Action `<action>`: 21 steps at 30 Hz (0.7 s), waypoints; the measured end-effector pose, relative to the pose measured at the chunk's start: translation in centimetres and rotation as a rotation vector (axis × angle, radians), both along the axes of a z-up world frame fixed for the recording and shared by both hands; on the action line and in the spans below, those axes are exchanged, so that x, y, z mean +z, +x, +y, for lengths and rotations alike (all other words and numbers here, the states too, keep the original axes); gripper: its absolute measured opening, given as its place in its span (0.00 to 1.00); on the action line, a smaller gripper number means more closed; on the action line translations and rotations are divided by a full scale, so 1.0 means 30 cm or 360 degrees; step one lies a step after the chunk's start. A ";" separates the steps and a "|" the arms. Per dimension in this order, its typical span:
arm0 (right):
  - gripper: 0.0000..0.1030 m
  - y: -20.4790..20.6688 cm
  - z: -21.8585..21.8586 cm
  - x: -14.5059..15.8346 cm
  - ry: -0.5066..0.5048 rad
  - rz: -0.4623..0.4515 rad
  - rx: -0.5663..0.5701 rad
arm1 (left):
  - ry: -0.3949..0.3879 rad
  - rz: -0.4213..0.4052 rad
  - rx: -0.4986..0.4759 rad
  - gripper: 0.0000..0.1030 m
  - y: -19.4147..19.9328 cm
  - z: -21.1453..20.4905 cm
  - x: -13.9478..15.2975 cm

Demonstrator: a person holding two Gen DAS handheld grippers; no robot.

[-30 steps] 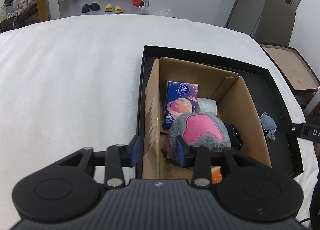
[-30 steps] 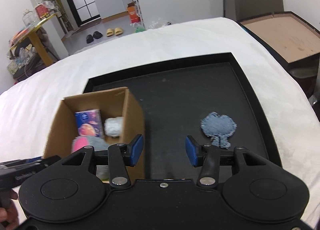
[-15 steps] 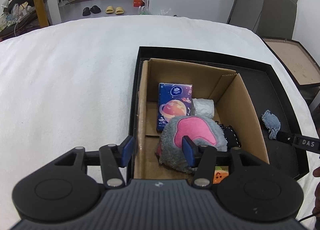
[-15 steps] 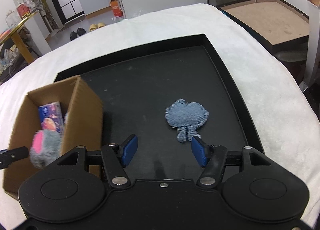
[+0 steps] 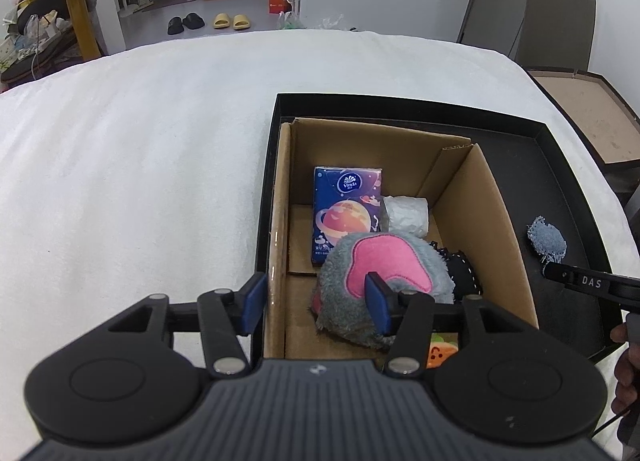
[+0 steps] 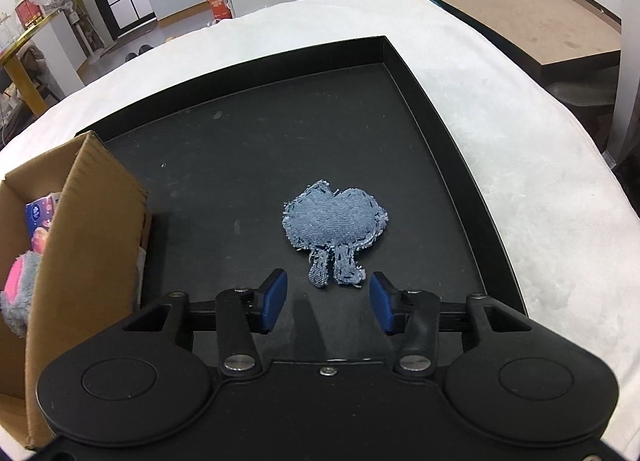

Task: Organize soft objects
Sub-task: 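Move the right tool to the blue denim cloth and grasp it, then carry the denim cloth into the box and open the right tool while left grips box wall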

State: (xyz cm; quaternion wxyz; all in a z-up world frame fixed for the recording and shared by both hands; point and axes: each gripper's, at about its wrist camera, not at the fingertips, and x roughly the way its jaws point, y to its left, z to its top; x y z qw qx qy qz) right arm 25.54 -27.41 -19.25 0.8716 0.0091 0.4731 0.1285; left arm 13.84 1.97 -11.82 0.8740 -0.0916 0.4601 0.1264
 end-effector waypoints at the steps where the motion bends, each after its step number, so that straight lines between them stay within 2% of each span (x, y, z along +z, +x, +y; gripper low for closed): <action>1: 0.44 0.002 0.001 -0.003 -0.0010 -0.0006 0.0002 | -0.0001 0.0000 0.0001 0.51 0.000 0.000 0.000; 7: 0.44 0.017 0.009 -0.029 -0.0052 -0.0028 0.0021 | 0.0000 -0.0001 -0.0002 0.51 -0.002 0.003 0.002; 10: 0.31 0.025 0.018 -0.044 -0.0086 -0.0029 0.0039 | -0.0006 0.0000 -0.0001 0.51 -0.004 0.004 0.002; 12: 0.13 0.025 0.022 -0.042 -0.0109 -0.0043 0.0054 | -0.0013 0.0001 -0.0002 0.51 -0.004 0.006 0.001; 15: 0.06 0.016 0.019 -0.035 -0.0107 -0.0041 0.0066 | -0.0025 -0.0003 -0.0003 0.51 -0.008 0.011 0.000; 21: 0.05 -0.021 0.017 -0.005 -0.0093 -0.0055 0.0081 | -0.0041 -0.0006 -0.0005 0.51 -0.015 0.017 -0.002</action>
